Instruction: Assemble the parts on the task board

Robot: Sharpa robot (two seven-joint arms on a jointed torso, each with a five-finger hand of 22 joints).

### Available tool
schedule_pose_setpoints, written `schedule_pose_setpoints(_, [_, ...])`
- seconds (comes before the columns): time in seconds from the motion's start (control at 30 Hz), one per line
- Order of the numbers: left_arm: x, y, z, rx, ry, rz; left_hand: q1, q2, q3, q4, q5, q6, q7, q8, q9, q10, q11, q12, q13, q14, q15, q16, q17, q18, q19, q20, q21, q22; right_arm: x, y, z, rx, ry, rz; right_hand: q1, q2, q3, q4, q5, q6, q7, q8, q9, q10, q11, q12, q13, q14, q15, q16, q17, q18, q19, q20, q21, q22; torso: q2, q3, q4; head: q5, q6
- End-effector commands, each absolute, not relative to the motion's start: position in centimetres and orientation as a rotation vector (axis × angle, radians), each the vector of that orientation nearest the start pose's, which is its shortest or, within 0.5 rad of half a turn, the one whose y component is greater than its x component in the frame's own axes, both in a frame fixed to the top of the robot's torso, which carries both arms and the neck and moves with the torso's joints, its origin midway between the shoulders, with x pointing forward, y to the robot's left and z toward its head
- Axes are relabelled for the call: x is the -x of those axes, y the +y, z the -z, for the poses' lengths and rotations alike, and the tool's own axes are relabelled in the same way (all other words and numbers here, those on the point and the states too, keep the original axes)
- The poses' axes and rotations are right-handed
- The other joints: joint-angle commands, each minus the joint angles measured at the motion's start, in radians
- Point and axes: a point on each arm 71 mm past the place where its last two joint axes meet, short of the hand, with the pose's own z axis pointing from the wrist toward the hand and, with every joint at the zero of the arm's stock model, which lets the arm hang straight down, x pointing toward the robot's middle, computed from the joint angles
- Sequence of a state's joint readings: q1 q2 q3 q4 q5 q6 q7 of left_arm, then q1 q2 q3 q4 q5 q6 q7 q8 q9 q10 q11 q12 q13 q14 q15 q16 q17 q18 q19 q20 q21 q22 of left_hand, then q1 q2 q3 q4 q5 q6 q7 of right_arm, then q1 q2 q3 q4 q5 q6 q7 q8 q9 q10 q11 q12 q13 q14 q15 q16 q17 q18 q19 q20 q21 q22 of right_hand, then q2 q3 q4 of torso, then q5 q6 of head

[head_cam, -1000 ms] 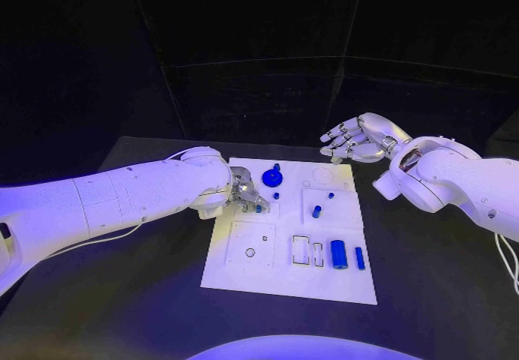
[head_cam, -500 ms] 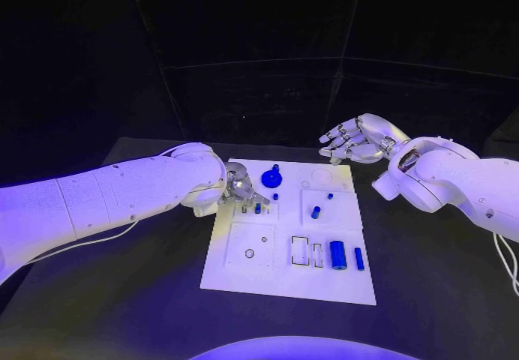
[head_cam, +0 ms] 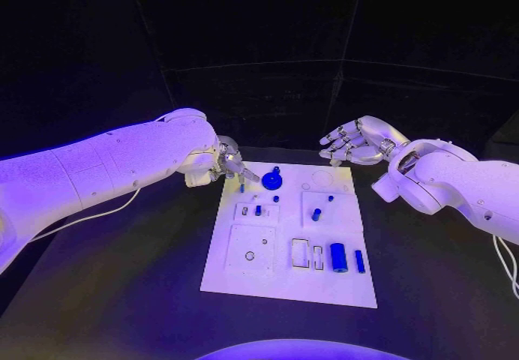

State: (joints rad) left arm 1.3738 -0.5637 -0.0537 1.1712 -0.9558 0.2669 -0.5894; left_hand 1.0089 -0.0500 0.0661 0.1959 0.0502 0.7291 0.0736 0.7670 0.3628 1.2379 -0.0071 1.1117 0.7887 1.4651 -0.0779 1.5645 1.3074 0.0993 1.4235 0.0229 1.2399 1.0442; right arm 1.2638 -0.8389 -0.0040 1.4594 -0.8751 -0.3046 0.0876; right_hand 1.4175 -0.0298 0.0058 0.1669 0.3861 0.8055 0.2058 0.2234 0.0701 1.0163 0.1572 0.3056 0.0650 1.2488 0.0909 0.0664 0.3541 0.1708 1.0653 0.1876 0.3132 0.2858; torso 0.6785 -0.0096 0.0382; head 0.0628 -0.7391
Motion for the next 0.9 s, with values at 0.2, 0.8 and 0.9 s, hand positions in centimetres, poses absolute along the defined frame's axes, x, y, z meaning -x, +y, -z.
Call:
schedule_pose_setpoints(0.2, [-57.3,18.2,16.9,0.225,2.402,0.233,0.011,0.015,-0.04,0.02,-0.004,0.02,0.004,-0.015,-0.013,0.001,0.007,0.01,0.004,0.1,0.008,-0.003,0.241,0.0,0.001,0.011,-0.002,0.002,-51.3,-21.3,14.1,-0.298,1.618,-1.038,0.009,-0.004,0.0,-0.005,0.008,-0.006,0.024,0.004,0.0,-0.009,-0.001,0.004,-0.001,-0.008,0.001,-0.004,-0.003,0.007,-0.007,0.002,-0.005,-0.002,0.003,-0.001,-0.0015,0.004,0.001])
schedule_pose_setpoints(0.8, [-58.8,18.6,18.5,0.248,2.416,0.174,0.022,0.026,-0.06,0.029,-0.004,0.028,0.003,-0.019,-0.018,0.0,0.006,0.015,0.007,0.101,0.008,-0.002,0.242,0.0,0.002,0.011,-0.002,0.004,-51.4,-20.9,14.1,-0.294,1.62,-1.044,0.01,-0.003,0.001,-0.006,0.009,-0.006,0.024,0.004,0.0,-0.01,-0.001,0.005,-0.001,-0.008,0.001,-0.004,-0.006,0.007,-0.007,0.002,-0.006,-0.002,0.0,-0.0004,-0.0008,0.005,-0.005])
schedule_pose_setpoints(0.9, [-58.8,18.6,18.8,0.25,2.422,0.17,0.027,0.03,-0.064,0.029,-0.003,0.03,0.003,-0.02,-0.02,0.001,0.006,0.017,0.009,0.101,0.008,-0.002,0.244,0.0,0.003,0.011,-0.001,0.005,-51.4,-20.9,14.2,-0.293,1.62,-1.044,0.01,-0.003,0.001,-0.006,0.009,-0.006,0.024,0.004,0.0,-0.01,-0.001,0.005,-0.001,-0.008,0.001,-0.004,-0.006,0.007,-0.007,0.002,-0.006,-0.002,0.0,-0.0006,-0.0008,0.005,-0.007])
